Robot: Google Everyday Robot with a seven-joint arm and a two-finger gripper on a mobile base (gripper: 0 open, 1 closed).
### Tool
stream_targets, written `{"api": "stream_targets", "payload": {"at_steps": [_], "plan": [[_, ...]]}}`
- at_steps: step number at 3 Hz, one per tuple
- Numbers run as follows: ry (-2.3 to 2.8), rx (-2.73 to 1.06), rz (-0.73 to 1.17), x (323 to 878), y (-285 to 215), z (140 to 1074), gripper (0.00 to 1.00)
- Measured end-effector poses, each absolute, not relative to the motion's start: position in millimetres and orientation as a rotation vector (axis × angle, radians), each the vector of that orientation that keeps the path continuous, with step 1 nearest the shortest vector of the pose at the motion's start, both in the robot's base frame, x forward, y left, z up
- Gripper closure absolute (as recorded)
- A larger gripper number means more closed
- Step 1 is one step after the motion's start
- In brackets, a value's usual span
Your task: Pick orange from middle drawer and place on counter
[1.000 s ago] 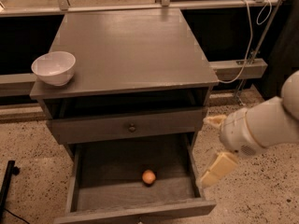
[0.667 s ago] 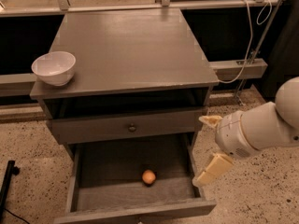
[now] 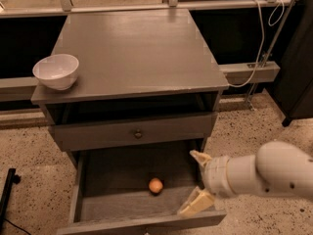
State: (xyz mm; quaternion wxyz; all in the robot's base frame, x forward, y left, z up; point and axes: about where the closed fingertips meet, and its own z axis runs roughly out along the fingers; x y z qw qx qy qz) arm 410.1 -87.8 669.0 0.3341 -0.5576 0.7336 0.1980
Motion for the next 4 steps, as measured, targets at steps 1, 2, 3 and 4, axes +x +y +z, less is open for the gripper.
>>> {"api": "stream_targets", "payload": {"at_steps": [1, 2, 3, 4], "plan": [[1.813, -1.357, 0.572, 407, -86, 623, 0.0], [1.762, -1.37, 0.611, 407, -81, 595, 0.0], [1.753, -1.353, 0.567, 432, -77, 583, 0.0], [1.708, -1.358, 0.479, 482, -64, 556, 0.0]]}}
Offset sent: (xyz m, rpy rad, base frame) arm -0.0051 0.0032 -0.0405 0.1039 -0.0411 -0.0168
